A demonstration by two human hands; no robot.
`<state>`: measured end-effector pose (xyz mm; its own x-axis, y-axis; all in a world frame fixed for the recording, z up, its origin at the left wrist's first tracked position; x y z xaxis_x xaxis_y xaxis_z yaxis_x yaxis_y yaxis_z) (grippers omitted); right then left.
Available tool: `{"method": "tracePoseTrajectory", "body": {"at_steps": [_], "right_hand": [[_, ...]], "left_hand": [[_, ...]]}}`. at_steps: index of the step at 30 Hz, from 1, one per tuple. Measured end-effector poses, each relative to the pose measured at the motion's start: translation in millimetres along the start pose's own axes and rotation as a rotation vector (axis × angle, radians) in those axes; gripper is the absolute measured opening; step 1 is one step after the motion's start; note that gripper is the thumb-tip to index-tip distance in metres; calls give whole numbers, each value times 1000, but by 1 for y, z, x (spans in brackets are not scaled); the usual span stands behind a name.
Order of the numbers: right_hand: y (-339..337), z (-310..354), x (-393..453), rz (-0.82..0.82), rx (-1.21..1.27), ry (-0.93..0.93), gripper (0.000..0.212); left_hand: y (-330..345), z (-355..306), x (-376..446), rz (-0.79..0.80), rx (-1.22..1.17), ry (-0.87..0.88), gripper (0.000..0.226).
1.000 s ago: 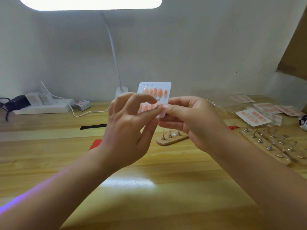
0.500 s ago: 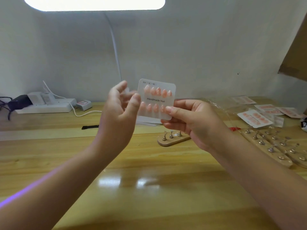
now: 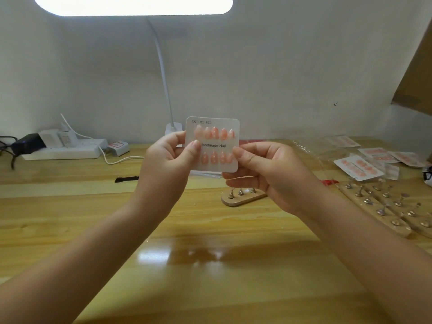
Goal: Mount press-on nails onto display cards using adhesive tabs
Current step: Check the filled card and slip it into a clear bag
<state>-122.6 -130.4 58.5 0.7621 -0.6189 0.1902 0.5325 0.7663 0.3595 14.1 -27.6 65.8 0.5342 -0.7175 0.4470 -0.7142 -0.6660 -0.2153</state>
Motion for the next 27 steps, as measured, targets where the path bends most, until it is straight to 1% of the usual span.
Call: {"method": "tracePoseTrajectory", "body": {"at_steps": [3,6,7,10,12,14,19,22,24,27], "right_hand": [[-3,-3,0,-39,-52,-21,27],[-6,-3,1,-64,-113,-58,10],[-7,-2,0,-69,-146,-71,7],[-8,-3,0,-70,-178,-78,11],[-8,-6,1,-56,-131,-57,22],[-8,-7,2,-37,-79,-37,27],[-12,-7,4,-2,21,-4,19],[-15,-6,5,-18,20,-3,21],[-16,-6,5,-34,3,-2,25],[-18,-8,5,-60,-35,-6,16]], "left_hand": [[2,2,-1,17,-7,-3,14],[5,4,-2,32,-11,-1,14],[6,5,-2,36,-8,-4,13],[6,8,-2,35,-7,-22,13],[5,9,-2,29,-11,-44,11],[4,11,-1,28,-22,-67,11],[4,17,0,74,-46,-146,15],[5,22,1,135,-90,-221,19],[7,23,2,165,-73,-233,17],[8,24,3,163,-14,-217,17]]}}
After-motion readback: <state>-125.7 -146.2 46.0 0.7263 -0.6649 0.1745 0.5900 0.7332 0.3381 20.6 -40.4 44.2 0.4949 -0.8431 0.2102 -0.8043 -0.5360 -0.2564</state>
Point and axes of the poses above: each hand's wrist, its own x-axis towards the middle knuckle, its own y-axis out of the palm, z = x × y, the point moved 4 cm from there along x, towards the middle knuckle, and after that the axes turned 12 degrees about x, right-handed, at the moved point
